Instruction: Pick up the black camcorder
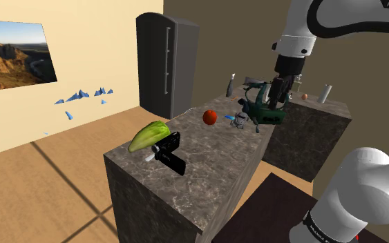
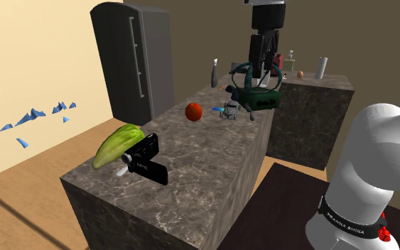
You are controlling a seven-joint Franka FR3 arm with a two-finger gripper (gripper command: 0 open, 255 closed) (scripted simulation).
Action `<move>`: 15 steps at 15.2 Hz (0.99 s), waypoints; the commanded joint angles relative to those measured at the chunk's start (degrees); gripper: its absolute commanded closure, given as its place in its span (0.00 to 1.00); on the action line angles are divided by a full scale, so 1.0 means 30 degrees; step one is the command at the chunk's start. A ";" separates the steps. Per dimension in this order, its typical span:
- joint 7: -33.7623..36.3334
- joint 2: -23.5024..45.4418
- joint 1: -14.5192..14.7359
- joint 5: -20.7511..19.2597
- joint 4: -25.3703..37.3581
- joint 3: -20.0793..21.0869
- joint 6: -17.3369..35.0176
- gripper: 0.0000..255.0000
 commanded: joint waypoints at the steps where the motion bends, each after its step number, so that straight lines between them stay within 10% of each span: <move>1: 0.0000 0.0000 0.0000 0.0000 0.0000 0.0000 0.0000 0.00; 15: 0.1930 0.6720 0.1251 0.1081 -0.1837 0.1793 0.9351 0.00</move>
